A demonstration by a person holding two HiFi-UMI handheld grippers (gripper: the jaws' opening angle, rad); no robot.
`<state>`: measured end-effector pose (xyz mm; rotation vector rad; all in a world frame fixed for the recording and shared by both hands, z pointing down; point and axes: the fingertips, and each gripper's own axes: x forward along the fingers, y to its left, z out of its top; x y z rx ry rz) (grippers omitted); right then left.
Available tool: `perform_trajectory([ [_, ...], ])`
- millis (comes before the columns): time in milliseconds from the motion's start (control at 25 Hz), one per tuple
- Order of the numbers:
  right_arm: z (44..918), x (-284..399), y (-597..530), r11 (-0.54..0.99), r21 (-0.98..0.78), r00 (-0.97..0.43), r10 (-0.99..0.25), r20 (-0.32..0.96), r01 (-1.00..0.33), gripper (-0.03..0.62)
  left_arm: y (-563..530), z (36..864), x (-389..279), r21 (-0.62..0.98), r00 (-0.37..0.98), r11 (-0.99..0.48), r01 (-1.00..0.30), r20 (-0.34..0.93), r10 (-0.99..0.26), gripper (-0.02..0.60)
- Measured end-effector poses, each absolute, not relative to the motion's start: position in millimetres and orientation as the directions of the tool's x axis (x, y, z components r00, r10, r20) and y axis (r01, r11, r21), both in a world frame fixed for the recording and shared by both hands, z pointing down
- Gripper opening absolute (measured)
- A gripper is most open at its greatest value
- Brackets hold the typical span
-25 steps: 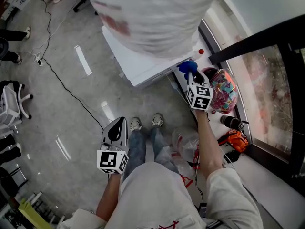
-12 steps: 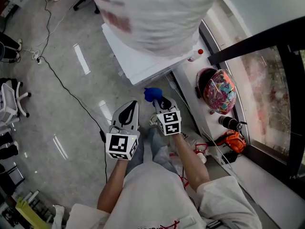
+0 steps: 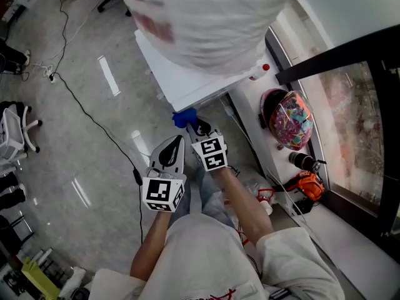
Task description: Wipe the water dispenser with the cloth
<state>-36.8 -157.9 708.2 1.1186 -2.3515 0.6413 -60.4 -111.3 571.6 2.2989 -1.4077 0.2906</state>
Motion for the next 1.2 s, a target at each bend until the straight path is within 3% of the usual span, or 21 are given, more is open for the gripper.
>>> perform_trajectory([
  [640,719,141,-261,0.331,-0.057,-0.291,-0.719,0.631,-0.942,0.080,-100,579,-46,0.256,0.486,-0.415,-0.873,0.405,-0.774,0.011],
  [1200,703,195,-269,0.255,-0.025,-0.216,-0.760,0.613,-0.967,0.080,-101,578,-42,0.231,0.491,-0.433,-0.871,0.414,-0.767,0.011],
])
